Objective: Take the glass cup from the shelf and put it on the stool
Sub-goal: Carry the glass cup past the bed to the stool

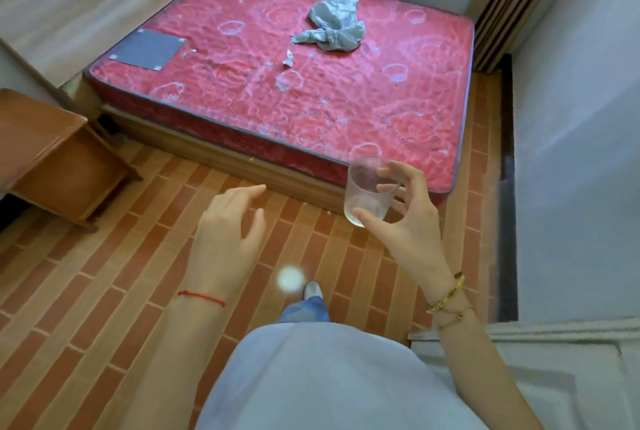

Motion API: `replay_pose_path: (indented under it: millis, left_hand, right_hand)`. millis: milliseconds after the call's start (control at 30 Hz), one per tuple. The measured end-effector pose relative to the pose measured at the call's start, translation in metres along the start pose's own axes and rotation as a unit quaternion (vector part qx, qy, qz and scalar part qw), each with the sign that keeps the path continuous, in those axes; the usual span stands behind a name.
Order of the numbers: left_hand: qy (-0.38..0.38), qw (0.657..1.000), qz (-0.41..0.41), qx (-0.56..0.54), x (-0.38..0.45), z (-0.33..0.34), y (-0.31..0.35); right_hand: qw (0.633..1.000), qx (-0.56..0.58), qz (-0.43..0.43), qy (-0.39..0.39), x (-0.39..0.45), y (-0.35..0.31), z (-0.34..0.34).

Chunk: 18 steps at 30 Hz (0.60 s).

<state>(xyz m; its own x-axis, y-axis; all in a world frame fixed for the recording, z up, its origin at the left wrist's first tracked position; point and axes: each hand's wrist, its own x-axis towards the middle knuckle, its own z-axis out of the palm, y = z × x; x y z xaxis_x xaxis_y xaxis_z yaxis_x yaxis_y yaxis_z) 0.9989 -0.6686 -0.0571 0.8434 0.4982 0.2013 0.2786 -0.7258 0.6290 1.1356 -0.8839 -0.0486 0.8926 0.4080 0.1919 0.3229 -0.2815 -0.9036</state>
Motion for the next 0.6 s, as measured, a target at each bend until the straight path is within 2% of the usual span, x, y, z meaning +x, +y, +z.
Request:
replay_pose_path:
  millis: [233, 600]
  left_hand:
    - [0.056, 0.997, -0.053, 0.014, 0.104, -0.026, -0.047]
    - [0.134, 0.966, -0.215, 0.048, 0.168, -0.061, -0.135]
  right_hand:
    - [0.997, 0.000, -0.057, -0.050, 0.140, -0.019, 0.065]
    - [0.974, 0.021, -0.090, -0.207, 0.271, -0.030, 0.203]
